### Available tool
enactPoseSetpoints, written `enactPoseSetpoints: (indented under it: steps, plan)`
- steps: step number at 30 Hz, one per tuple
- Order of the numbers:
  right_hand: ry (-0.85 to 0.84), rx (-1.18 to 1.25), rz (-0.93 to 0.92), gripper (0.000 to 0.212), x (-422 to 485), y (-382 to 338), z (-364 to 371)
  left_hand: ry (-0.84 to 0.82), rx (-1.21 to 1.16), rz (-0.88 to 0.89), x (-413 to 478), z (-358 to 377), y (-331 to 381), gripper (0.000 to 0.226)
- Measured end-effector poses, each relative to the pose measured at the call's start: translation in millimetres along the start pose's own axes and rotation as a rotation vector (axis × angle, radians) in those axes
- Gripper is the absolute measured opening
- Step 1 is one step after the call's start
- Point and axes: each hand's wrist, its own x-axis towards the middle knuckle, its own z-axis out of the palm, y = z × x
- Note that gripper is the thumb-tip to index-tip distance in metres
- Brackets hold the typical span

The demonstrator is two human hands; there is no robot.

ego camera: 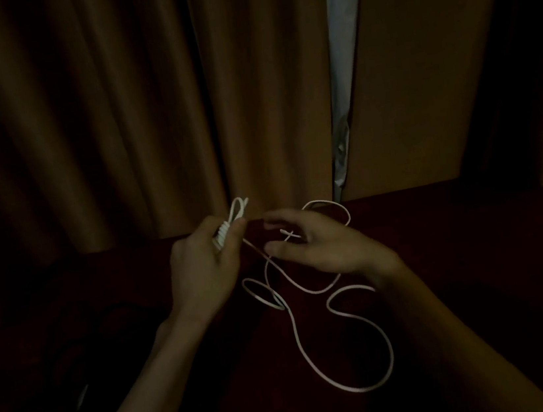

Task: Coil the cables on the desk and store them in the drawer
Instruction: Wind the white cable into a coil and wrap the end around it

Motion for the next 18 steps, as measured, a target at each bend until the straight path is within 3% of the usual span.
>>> enactPoseSetpoints:
  steps: [3,8,11,13,16,18]
  plan:
    - [-0.052,0.147,0.015,0.019,8,-2,23,-0.005,0.033,0.085,1,-1,0,0.037]
    - [0.132,0.000,-0.071,0.011,10,-1,20,-0.086,0.121,0.175,5,-8,-2,0.034]
    - [0.157,0.177,-0.064,0.009,8,1,15,-0.266,-0.196,0.031,7,-14,6,0.035]
    - [0.126,0.415,-0.093,0.026,4,2,7,-0.419,-0.557,-0.176,5,-18,18,0.041]
    - [-0.061,0.625,-0.158,0.047,-2,6,-1,-0.700,-0.892,-0.443,0,-22,29,0.048]
    - [-0.170,0.644,-0.153,0.041,-5,5,0,-0.849,-0.999,-0.528,-1,-22,28,0.048]
